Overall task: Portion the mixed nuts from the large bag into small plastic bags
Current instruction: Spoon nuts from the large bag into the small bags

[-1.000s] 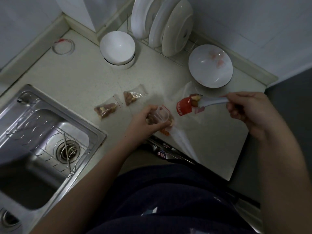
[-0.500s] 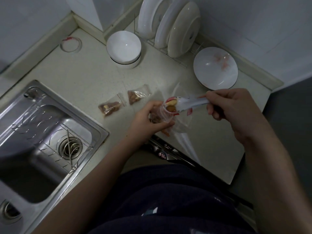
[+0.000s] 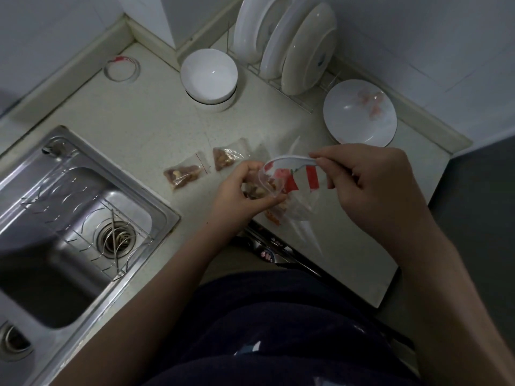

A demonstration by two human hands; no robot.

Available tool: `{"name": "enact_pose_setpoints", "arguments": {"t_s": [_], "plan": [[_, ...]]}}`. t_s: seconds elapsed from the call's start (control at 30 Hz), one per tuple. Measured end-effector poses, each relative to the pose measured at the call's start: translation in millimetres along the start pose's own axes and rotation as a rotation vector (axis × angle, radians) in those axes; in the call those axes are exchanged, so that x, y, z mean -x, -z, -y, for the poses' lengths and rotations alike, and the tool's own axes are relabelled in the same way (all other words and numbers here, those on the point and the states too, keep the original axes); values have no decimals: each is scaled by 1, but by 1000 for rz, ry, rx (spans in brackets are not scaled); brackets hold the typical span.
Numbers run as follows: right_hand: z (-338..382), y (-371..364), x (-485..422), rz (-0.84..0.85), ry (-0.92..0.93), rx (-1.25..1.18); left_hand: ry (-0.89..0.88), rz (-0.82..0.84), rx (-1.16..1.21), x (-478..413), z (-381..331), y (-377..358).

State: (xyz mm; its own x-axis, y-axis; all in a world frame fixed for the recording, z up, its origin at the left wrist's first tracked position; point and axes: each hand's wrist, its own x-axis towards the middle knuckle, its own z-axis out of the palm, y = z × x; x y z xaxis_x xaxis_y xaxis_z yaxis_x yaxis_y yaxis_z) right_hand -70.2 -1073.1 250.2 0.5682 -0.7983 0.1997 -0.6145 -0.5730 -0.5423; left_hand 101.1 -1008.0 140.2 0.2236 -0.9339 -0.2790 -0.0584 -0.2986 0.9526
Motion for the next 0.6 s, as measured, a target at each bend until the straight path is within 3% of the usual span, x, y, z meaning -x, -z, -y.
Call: {"name": "enact_pose_setpoints", "arguments": {"t_s": [0.37,0.6], "plan": [[-11,25,-2,-55,-60,215,-10,-21,-41,1,4,1],[-18,-5,-17,416,-15,272,25,-54,-8,0,14,3]]}}
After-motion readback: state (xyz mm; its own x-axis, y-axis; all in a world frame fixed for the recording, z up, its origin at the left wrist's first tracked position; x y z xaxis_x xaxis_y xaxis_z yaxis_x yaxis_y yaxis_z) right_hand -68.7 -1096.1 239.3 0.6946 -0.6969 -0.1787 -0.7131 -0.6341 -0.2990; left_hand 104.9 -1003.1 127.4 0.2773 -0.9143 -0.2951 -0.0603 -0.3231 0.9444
